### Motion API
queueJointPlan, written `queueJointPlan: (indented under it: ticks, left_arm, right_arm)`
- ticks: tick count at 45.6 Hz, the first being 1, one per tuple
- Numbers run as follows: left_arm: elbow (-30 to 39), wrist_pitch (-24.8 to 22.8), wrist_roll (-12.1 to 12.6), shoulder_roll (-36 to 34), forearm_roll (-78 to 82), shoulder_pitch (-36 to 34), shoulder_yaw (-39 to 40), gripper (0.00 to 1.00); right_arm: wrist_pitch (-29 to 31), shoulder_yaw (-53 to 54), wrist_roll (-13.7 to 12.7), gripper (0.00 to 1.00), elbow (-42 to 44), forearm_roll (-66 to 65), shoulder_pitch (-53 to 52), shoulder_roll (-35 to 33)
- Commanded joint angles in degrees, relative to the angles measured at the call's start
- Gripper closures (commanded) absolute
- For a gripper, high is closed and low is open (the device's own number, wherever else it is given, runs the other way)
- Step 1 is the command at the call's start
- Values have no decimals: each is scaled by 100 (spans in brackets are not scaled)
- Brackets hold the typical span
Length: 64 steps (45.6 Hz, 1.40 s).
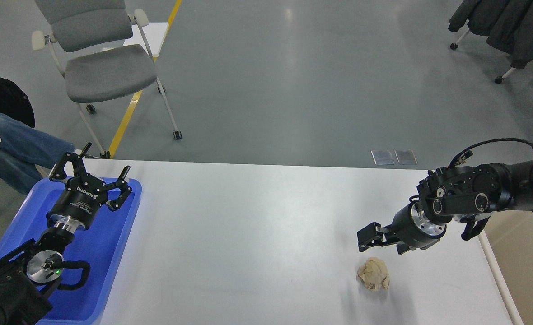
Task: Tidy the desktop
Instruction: 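Lower the open right gripper onto the crumpled beige paper ball, then close the right gripper on the paper ball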
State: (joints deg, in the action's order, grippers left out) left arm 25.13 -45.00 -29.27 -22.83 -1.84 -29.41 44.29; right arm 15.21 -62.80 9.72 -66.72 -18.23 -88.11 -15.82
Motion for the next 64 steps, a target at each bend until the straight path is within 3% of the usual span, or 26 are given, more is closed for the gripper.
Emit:
queueJointPlan:
  ticks: [1, 49, 51, 55, 58, 60, 64]
  left_arm:
    - [1, 0, 1, -2, 0, 5, 0, 1]
    - [1, 0, 1, -2, 0, 5, 0, 1]
    - [1, 0, 1, -2, 0, 5, 0, 1]
    - [1, 0, 1, -2, 0, 5, 0, 1]
    - [1, 0, 9, -2, 0, 5, 0, 1]
    - [1, 0, 1, 6, 0, 5, 0, 1]
    - [1, 0, 1, -2, 0, 5, 0, 1]
  right_arm:
    - [-299, 65, 4, 0, 309, -5, 602, 114]
    - [-801, 127, 13, 3, 828, -357, 1534, 132]
    - [-801, 127, 30, 9, 854, -365, 1551, 132]
    - [-923, 110, 232, 31, 880, -567, 1569, 158]
    - [-1099, 40, 250, 78, 872, -1032, 1552, 220]
    - [-1161, -66, 250, 97, 872, -1270, 1534, 220]
    - [-1231, -128, 250, 100, 863, -1385, 1516, 220]
